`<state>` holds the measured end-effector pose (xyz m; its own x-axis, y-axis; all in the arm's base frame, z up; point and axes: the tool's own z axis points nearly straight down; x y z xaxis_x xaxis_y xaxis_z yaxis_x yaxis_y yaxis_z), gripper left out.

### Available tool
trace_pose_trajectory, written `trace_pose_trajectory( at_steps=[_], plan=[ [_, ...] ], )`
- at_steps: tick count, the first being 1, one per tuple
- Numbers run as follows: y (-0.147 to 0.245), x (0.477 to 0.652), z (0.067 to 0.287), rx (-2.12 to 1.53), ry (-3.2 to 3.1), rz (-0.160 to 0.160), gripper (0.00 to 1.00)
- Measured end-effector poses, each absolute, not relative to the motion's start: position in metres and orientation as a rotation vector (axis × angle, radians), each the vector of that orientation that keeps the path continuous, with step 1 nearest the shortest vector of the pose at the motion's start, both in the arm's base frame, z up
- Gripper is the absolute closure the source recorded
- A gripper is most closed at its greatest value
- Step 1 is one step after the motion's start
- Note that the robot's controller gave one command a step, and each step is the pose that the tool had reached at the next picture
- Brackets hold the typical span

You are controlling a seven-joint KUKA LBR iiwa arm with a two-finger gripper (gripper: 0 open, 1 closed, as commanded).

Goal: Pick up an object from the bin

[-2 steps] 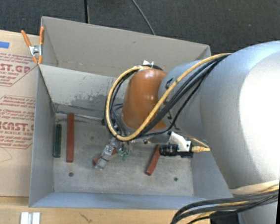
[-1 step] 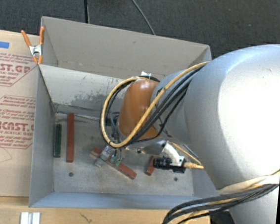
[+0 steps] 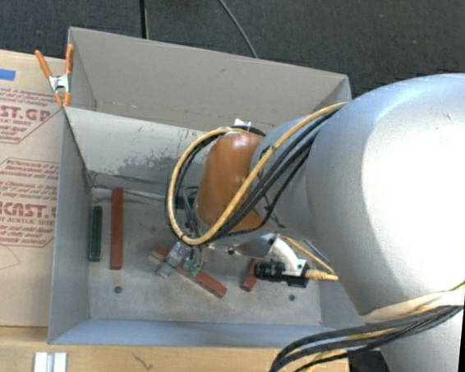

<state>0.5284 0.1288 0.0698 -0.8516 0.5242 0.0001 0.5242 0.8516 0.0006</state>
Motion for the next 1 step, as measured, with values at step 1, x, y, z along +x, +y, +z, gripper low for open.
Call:
trace_pose_trajectory(
  at_steps=[1],
  plan=[
    [0.1719,0.5160,0.2759,0.774,3.046,-0.001,1.00]
  ],
)
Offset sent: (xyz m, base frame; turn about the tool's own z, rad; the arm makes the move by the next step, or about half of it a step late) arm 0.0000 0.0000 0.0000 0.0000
